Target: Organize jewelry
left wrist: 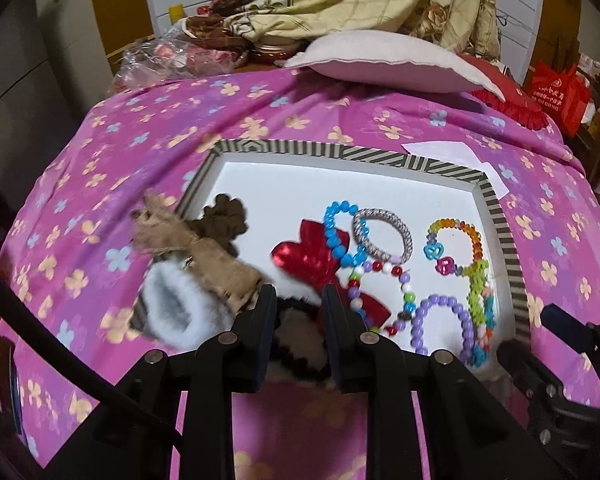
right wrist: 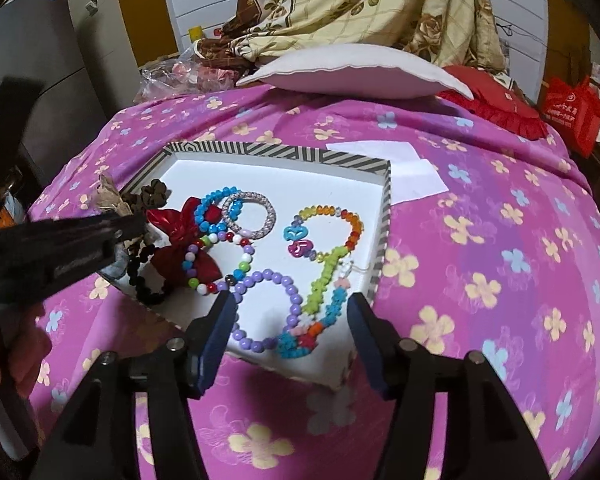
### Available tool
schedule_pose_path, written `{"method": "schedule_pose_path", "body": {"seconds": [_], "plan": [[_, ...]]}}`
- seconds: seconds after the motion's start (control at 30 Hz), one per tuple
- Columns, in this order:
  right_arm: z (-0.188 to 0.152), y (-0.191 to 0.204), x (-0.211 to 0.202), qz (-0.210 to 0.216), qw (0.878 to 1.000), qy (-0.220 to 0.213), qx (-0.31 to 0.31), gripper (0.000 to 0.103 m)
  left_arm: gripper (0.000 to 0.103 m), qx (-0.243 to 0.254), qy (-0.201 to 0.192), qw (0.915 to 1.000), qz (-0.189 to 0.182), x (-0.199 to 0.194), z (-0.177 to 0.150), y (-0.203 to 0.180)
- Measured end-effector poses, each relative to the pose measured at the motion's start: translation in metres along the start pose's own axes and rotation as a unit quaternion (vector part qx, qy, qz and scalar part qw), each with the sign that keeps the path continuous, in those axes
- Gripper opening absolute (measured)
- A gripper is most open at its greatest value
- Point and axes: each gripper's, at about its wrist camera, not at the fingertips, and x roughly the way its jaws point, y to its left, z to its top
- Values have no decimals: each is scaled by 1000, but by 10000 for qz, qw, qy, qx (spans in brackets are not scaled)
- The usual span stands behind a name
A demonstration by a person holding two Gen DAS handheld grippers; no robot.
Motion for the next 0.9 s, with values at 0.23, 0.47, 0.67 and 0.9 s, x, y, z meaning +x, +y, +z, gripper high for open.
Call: {"method": "schedule_pose_path", "body": {"seconds": [0.23, 0.47, 0.67, 0.9], "plan": [[0, 13, 0, -37, 9999, 6, 123, 67, 36, -142, -164, 9997, 104, -19, -17, 14], [1, 20, -4, -64, 9998, 3, 190, 70, 36, -269, -243, 9992, 173, -30, -24, 27], [2, 24, -7, -93, 9997, -3, 233, 71, 36, -289, -314, 9990, 164, -37, -26, 29], [3, 27, -7, -119, 9996, 12, 253, 72, 36, -283, -345, 9989, 172, -41, -27, 29]]}}
